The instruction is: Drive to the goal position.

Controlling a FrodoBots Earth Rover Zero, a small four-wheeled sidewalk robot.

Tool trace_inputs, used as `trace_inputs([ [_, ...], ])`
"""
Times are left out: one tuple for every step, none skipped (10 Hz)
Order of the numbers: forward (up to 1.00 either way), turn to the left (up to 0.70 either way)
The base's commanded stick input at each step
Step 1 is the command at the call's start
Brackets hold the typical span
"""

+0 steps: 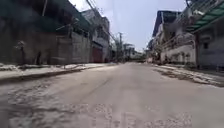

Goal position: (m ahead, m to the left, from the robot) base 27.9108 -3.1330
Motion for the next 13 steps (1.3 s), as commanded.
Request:
trace_inputs([
  [1.00,0.00],
  [1.00,0.00],
  [1.00,0.00],
  [1.00,0.00],
  [1.00,0.00],
  [1.00,0.00],
  [1.00,0.00],
  [1.00,0.00],
  [1.00,0.00],
  [1.00,-0.16],
  [1.00,-0.39],
  [1.00,-0.40],
  [1.00,-0.40],
])
